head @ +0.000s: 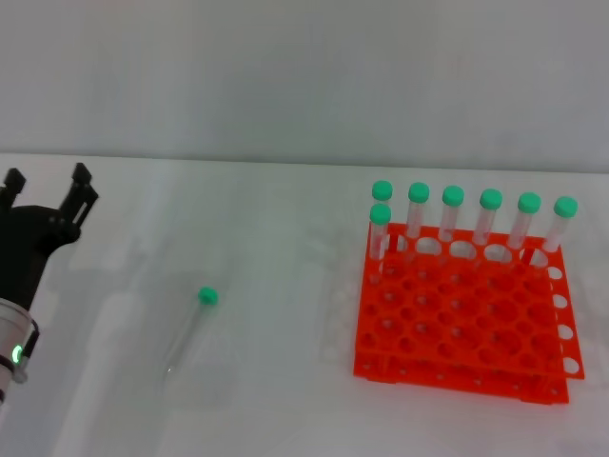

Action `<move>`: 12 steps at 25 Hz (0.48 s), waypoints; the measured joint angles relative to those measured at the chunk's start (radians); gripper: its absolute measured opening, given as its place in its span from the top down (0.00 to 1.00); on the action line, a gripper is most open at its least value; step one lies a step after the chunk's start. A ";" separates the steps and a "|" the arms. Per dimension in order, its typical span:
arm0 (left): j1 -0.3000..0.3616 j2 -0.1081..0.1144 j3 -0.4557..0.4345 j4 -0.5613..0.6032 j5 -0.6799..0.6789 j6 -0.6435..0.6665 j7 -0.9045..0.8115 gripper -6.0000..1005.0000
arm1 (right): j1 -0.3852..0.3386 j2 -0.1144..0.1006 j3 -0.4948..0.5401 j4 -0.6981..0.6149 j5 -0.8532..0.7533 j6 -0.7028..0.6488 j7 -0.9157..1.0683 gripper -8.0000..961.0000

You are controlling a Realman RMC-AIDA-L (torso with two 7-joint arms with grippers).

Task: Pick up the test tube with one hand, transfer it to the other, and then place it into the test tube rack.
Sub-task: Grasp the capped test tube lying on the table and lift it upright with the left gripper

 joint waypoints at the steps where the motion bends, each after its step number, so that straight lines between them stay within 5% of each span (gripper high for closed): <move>1: 0.000 0.001 0.000 0.000 0.010 -0.001 -0.001 0.15 | 0.002 0.000 0.000 0.000 0.000 0.003 0.000 0.10; 6: -0.004 0.007 0.000 -0.041 0.118 -0.006 -0.081 0.15 | 0.006 0.000 0.000 -0.006 0.000 0.020 0.000 0.10; 12: -0.033 0.010 0.000 -0.194 0.261 0.009 -0.369 0.16 | 0.007 0.000 0.000 -0.010 0.000 0.026 0.000 0.10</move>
